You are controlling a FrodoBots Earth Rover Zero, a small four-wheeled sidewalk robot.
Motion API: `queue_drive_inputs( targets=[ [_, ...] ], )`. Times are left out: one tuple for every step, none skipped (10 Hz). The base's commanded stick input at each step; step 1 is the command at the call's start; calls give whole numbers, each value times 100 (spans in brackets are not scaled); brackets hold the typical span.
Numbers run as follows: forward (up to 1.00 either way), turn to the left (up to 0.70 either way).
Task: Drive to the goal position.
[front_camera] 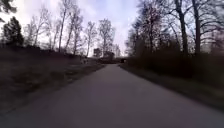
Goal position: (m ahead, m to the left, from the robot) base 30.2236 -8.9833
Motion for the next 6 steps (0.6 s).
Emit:
queue_drive_inputs(
  targets=[
    [100,1],
    [100,1],
    [100,1],
    [100,1],
    [100,1],
    [100,1]
  ],
)
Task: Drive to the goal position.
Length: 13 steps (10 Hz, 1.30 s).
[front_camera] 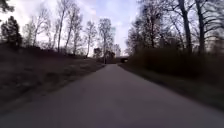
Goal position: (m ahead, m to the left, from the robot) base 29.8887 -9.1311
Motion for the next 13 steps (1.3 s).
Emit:
queue_drive_inputs(
  targets=[
    [100,1],
    [100,1],
    [100,1],
    [100,1],
    [100,1],
    [100,1],
    [100,1],
    [100,1],
    [100,1],
    [100,1],
    [100,1],
    [100,1],
    [100,1]
  ],
)
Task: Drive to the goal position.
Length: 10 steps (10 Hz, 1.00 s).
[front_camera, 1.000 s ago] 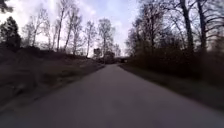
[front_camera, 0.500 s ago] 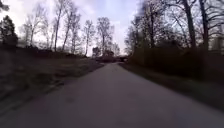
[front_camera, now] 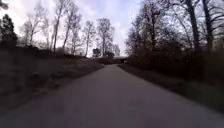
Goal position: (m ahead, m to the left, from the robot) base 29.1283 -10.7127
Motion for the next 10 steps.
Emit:
queue_drive_inputs(
  targets=[
    [100,1],
    [100,1],
    [100,1],
    [100,1],
    [100,1],
    [100,1],
    [100,1],
    [100,1],
    [100,1],
    [100,1]
  ],
)
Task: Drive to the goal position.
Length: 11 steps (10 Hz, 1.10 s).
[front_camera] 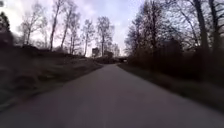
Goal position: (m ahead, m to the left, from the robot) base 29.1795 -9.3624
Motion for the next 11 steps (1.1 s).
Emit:
queue_drive_inputs(
  targets=[
    [100,1],
    [100,1],
    [100,1],
    [100,1],
    [100,1],
    [100,1],
    [100,1],
    [100,1],
    [100,1],
    [100,1],
    [100,1]
  ],
)
